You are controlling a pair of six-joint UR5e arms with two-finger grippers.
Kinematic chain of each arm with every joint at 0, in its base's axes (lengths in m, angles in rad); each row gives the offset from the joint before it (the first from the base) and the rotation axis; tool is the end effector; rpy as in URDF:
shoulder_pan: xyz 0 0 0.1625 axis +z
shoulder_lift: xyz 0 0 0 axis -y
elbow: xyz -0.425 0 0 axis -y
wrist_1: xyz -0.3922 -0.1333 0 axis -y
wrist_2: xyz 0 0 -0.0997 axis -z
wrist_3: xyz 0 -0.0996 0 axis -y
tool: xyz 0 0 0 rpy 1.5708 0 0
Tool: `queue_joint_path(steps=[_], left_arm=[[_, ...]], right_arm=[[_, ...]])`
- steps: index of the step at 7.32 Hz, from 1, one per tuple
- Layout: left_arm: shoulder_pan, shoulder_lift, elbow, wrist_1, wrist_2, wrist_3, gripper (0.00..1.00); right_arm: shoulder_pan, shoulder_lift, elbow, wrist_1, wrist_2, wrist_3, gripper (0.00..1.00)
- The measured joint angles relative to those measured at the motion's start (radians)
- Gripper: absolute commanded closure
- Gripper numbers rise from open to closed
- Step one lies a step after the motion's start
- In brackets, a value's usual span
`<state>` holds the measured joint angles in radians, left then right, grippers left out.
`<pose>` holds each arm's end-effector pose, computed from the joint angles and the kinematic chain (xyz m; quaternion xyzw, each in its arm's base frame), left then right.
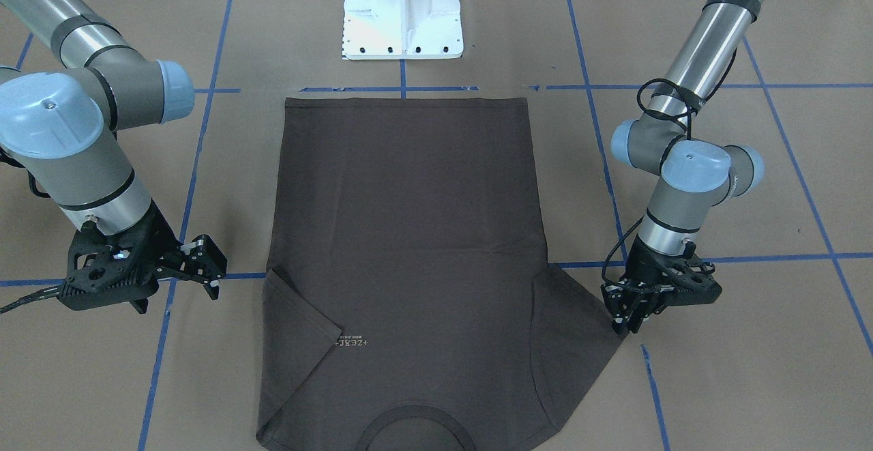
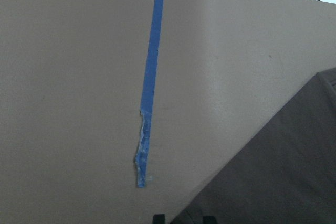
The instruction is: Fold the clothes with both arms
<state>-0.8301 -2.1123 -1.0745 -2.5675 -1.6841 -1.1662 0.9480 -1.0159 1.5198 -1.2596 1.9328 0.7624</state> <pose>0.4137 -0.6333 0.4728 0.2476 0.4336 -0.1553 0.8524 -0.3308 -0.6286 0.3257 0.1945 -0.3761 -0.0082 0.9059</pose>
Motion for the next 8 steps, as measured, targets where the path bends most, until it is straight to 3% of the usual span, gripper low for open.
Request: queue_joint_path(steps=[5, 8], left_arm=[[0.006, -0.021, -0.052, 0.038, 0.000, -0.002, 1.00], [0.028, -0.119, -0.134, 0.270, 0.001, -0.040, 1.00]], right_arm=[[0.001, -0.006, 0.006, 0.000, 0.000, 0.002, 0.00], [0.001, -0.008, 0.008, 0.000, 0.000, 0.008, 0.00]])
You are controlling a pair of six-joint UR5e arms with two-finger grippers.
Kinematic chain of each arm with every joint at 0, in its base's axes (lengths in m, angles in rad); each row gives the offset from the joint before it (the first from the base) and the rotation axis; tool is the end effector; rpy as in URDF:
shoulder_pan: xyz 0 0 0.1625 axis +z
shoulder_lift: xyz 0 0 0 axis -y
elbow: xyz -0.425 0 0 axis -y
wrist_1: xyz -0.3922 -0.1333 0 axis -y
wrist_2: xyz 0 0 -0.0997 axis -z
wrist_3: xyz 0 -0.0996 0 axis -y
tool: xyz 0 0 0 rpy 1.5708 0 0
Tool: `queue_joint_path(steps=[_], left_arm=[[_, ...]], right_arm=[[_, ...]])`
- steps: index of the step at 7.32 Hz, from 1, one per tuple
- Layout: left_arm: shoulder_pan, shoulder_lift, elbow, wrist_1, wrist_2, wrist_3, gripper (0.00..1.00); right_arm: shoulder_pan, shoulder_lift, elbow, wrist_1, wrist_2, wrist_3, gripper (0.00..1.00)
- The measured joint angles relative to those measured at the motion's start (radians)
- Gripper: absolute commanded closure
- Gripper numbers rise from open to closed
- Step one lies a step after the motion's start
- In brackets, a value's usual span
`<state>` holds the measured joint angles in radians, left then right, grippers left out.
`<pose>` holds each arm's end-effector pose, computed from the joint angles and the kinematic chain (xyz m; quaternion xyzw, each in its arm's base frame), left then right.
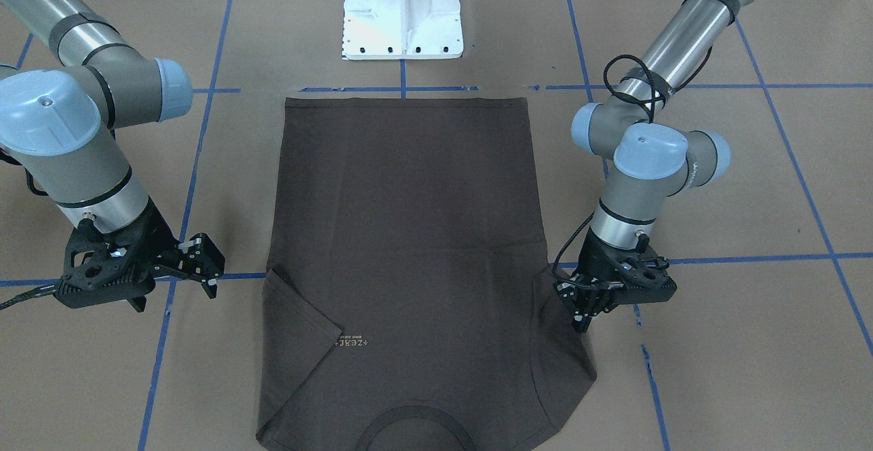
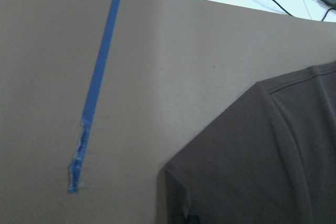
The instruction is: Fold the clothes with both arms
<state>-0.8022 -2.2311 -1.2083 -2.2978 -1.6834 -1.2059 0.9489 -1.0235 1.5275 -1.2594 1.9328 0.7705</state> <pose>0.4488 -0.6398 0.3493 0.2288 0.4355 -0.1618 0.8555 -0.3286 -0.6267 0.3273 0.1933 -0.3769 -0.0041 0.9058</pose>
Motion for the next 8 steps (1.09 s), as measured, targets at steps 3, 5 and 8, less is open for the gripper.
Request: queue_joint_path(steps=[3, 5, 8], left_arm=[[0.060, -0.093, 0.001, 0.138, 0.042, -0.076, 1.00], [0.076, -0.142, 0.053, 0.148, 0.050, -0.125, 1.00], [0.082, -0.171, 0.100, 0.150, 0.049, -0.093, 0.00]], right_arm=[[0.000, -0.001, 0.002, 0.000, -0.001, 0.005, 0.00], [0.001, -0.001, 0.002, 0.000, -0.001, 0.006, 0.00], [0.000, -0.002, 0.002, 0.001, 0.000, 0.006, 0.00]])
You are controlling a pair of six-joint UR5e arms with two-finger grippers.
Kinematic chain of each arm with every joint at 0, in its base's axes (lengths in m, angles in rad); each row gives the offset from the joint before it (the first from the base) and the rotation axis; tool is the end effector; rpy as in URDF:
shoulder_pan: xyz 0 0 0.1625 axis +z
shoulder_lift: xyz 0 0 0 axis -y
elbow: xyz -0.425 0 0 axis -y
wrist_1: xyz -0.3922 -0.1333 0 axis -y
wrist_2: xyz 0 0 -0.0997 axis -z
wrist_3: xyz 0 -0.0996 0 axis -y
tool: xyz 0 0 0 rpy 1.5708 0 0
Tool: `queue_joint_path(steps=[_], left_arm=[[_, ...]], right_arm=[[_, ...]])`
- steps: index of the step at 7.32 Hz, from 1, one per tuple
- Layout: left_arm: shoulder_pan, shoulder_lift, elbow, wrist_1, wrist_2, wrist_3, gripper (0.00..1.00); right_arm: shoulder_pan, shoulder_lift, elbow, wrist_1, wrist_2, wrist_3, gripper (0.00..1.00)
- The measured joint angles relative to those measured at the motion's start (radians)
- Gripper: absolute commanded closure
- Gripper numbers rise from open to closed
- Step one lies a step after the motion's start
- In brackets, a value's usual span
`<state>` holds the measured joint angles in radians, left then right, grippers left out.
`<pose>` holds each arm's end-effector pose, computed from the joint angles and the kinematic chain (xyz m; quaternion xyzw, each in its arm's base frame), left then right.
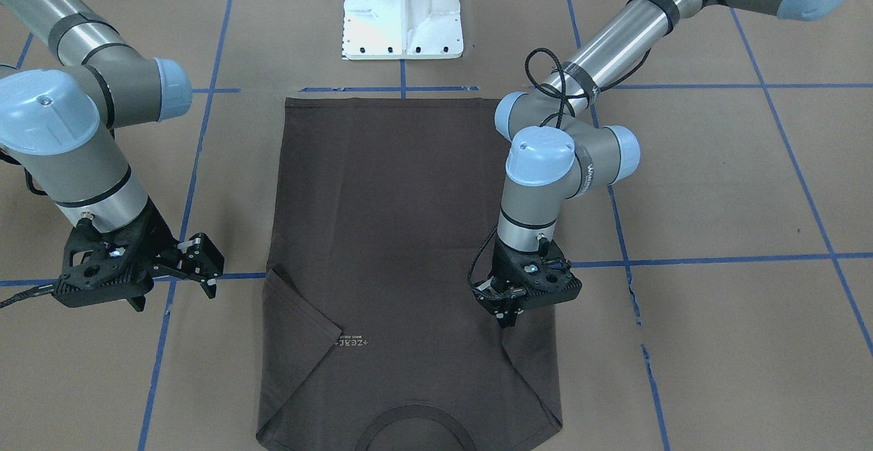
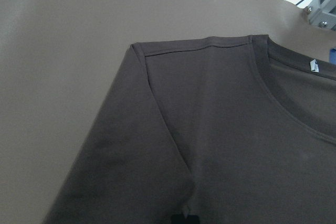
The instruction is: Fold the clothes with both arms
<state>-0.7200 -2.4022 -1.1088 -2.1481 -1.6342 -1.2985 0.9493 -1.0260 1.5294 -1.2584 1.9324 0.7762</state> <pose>0.5318 -0.6353 0.2845 0.1921 0.4141 -0.1834 0.8706 -0.3278 -0.6262 0.3280 0.1926 -0.3774 -0.0013 0.9058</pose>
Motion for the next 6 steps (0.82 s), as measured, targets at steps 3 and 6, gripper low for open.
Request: queue_joint_path(steps=[3, 6], left_arm=[[-0.001, 0.053, -0.095, 0.002, -0.029, 0.082, 0.00], [0.014, 0.246, -0.407, 0.034, -0.099, 0.120, 0.00]], right_arm=[[-0.007, -0.008, 0.026, -0.001, 0.001, 0.014, 0.00], [-0.170, -0.125, 0.221, -0.005, -0.119, 0.224, 0.00]])
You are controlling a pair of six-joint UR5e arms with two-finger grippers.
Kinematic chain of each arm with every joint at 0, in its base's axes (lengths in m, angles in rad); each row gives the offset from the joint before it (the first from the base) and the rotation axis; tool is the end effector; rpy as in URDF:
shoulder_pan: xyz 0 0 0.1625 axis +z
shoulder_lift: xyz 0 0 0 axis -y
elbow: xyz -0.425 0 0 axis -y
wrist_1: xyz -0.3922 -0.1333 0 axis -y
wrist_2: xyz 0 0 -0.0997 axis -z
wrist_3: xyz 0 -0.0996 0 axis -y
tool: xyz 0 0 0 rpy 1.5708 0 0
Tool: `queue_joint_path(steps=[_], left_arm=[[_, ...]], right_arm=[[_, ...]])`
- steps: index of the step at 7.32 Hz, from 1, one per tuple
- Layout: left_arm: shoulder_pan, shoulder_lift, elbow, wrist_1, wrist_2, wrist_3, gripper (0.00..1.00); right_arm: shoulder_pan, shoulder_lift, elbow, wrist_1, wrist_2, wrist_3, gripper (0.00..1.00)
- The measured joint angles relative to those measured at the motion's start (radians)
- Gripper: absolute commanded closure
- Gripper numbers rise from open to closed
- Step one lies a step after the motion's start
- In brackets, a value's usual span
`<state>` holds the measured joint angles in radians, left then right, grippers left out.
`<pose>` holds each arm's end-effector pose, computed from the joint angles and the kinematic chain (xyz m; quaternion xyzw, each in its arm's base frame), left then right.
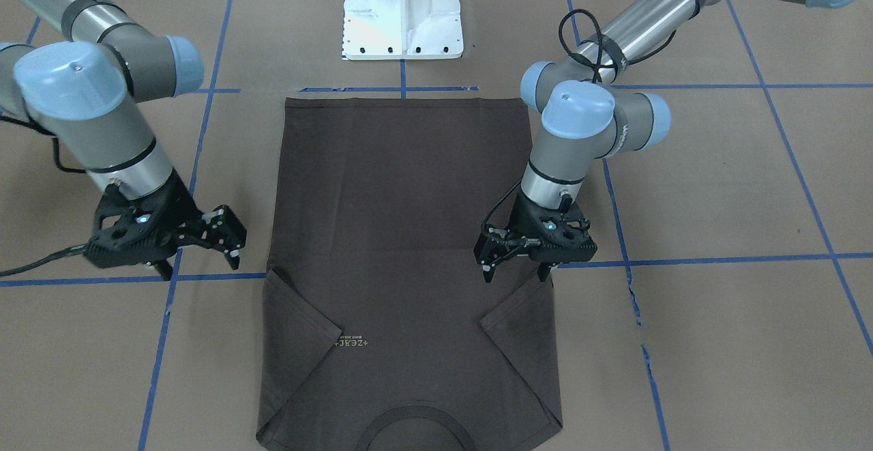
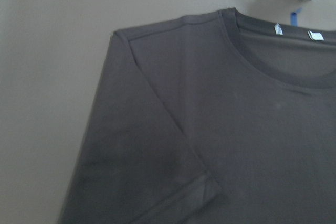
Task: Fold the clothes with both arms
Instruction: 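Move both grippers down to the shirt hem nearest the robot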
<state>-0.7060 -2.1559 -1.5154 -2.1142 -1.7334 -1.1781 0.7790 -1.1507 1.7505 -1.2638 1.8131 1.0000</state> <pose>0.4621 -0.5480 0.2779 0.2065 0.4710 -0.0926 0.8526 -0.3748 -0.5237 0.3102 0.1869 -0.4074 0.0401 0.8930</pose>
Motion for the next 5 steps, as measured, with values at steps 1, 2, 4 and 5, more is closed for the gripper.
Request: queue_joint_path(steps=[1, 2, 4, 5], left_arm=[[0.031, 0.069, -0.121, 0.033, -0.005, 0.018, 0.00], [0.075, 0.133, -0.230, 0.052, -0.011, 0.022, 0.00], [0.159, 0.208, -0.350, 0.061, -0.034, -0.001, 0.00], [0.206, 0.259, -0.391, 0.061, -0.017, -0.025, 0.00]], right_arm=[[-0.077, -0.059, 0.092, -0.003, -0.052, 0.085, 0.00], [-0.148, -0.126, 0.181, -0.005, -0.090, 0.166, 0.00], [-0.295, -0.262, 0.325, -0.005, -0.181, 0.326, 0.01], [-0.375, -0.322, 0.374, -0.005, -0.248, 0.396, 0.02]])
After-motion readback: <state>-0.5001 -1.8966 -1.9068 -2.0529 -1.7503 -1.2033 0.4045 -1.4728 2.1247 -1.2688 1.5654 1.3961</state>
